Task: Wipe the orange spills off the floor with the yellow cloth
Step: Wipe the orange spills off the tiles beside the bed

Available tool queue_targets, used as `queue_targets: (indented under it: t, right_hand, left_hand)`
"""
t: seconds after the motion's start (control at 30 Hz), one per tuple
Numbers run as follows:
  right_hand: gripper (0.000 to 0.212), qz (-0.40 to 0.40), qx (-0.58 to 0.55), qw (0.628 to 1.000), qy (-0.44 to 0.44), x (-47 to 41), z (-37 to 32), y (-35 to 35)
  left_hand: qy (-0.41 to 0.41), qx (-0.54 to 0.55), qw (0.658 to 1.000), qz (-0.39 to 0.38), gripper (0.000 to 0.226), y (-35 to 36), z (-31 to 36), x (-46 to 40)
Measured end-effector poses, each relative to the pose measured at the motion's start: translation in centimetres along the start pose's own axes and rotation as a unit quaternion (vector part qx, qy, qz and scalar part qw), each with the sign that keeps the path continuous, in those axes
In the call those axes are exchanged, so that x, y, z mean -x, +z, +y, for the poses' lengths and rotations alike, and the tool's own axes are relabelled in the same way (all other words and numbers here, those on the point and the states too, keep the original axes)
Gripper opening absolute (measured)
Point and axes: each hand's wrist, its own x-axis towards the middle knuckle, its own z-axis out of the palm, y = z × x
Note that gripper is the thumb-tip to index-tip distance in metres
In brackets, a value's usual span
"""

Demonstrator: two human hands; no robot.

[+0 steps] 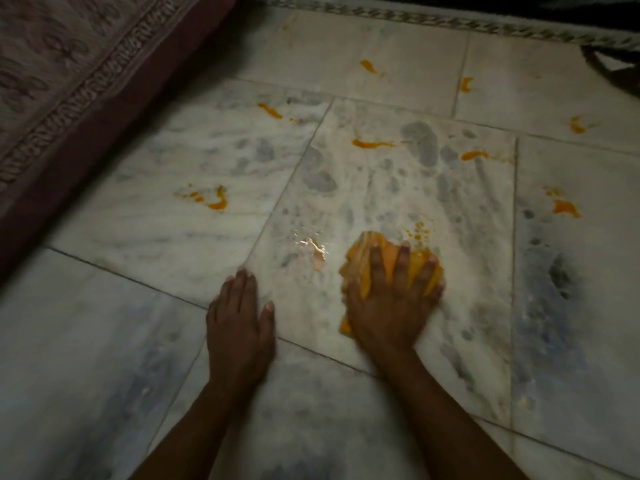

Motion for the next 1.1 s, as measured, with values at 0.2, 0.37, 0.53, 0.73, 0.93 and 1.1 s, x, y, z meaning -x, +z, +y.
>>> queue_targets:
  t: [0.2, 0.37, 0.53, 0.73, 0.93, 1.1]
  right_hand:
    - [0.078, 0.01, -0.016, 0.977, -0.21, 6.5, -1.2, -1.6]
    - [0.088, 0.025, 0.006, 0.999, -0.039, -2.2, -3.9, 1.6]
    - [0.069, 0.081, -0.05, 0.979, -0.178, -4.9, -13.6, 5.4]
    - [0.077, 0.004, -0.018, 0.969, -0.248, -0.2, -4.8, 1.1]
    - [0.076, 0.025, -0.047, 0.998, -0.034, -9.5, -17.1, 6.2]
    - [0.069, 0.05, -0.052, 0.96, -0.271, -0.9, -14.2, 4.0]
  left_hand:
    - [0.05, -0.008, 0.998, -0.027, 0.058, -2.1, -2.8, -2.5]
    - [-0.068, -0.045, 0.997, -0.004, 0.068, -1.8, -6.1, -4.9]
    - [-0.074, -0.037, 0.996, 0.015, 0.067, -1.0, -6.5, -5.2]
    - [-0.061, -0.019, 0.997, -0.042, 0.07, -3.0, -7.5, -6.4]
    - [-0.084, -0.057, 0.994, 0.033, 0.063, -1.9, -11.0, -8.9]
    - [-0.118, -0.068, 0.99, 0.027, 0.065, -2.9, -10.8, -9.1]
